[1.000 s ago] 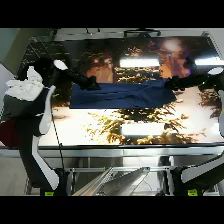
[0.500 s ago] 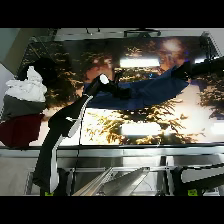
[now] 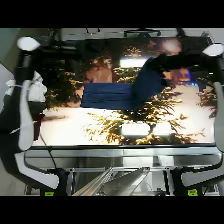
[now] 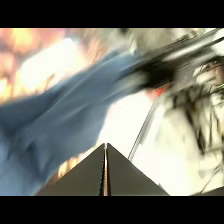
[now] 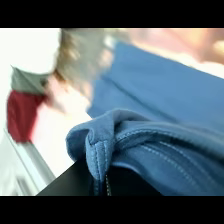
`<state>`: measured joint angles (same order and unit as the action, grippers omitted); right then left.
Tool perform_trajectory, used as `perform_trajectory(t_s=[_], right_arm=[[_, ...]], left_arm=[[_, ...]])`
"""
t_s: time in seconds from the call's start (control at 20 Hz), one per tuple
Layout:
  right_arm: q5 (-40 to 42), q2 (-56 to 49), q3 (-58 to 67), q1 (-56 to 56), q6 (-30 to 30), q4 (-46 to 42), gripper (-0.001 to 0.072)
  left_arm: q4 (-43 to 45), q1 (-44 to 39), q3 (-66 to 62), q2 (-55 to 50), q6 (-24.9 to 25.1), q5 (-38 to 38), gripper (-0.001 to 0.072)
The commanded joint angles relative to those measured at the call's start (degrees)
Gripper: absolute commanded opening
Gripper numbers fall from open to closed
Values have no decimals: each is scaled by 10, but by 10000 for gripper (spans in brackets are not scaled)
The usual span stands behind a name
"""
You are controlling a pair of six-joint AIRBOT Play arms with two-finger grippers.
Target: Fold the shirts.
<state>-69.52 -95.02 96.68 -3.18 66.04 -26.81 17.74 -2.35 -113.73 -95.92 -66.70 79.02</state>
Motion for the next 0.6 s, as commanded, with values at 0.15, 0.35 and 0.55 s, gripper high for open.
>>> perform_trajectory(t_s=[0.15, 0.35, 0.55], right_arm=[[455, -177, 5, -361, -162, 108, 47], [422, -260, 76, -404, -182, 172, 517], [261, -202, 82, -296, -132, 141, 505]], left_arm=[[-68, 96, 5, 99, 48, 77, 18], [-69, 61, 5, 75, 47, 146, 18], [-70, 37, 5, 53, 53, 149, 18]])
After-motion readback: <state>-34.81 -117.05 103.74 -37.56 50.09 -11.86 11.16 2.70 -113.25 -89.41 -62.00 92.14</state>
